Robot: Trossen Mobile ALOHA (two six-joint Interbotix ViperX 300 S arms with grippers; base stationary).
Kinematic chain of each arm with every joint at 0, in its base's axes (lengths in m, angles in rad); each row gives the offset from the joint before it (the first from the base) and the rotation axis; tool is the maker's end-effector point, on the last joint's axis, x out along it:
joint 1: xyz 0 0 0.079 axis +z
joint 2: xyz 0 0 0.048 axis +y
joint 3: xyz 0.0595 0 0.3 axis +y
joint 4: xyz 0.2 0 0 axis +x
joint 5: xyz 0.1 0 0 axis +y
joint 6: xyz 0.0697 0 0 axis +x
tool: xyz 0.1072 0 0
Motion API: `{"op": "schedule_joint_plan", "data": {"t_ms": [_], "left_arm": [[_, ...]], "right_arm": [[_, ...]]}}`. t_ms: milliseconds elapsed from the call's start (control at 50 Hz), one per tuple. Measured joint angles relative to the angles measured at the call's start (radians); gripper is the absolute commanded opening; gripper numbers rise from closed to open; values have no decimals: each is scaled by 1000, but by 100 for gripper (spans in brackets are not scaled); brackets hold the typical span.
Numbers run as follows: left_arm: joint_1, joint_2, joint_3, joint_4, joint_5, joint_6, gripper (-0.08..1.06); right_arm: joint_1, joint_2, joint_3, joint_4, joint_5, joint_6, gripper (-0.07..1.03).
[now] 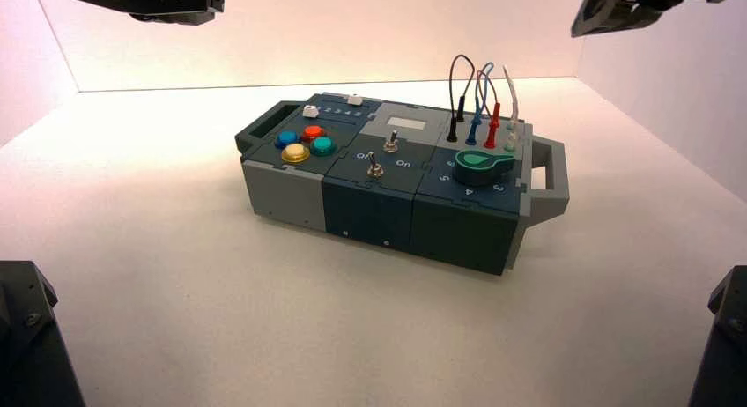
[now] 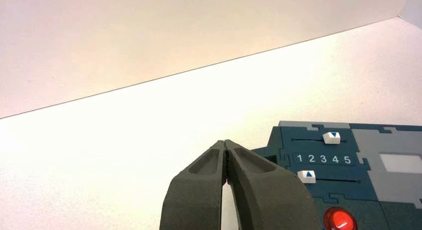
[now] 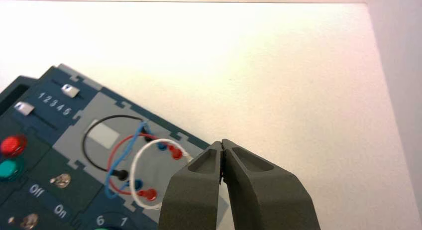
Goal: Turn the knob to position 2.
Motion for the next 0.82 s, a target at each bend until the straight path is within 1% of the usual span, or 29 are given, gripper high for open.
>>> {"op": "schedule_joint_plan", "data": {"t_ms": [100, 280, 820], "left_arm": [[0, 0, 2, -2, 0, 0, -3], [0, 2, 2, -2, 0, 0, -3], [2, 3, 0, 0, 0, 0, -3]], "right_arm": [[-12, 0, 5, 5, -8, 0, -2], [-12, -3, 21, 12, -35, 0, -2], [-14, 11, 25, 20, -46, 2, -2]]}}
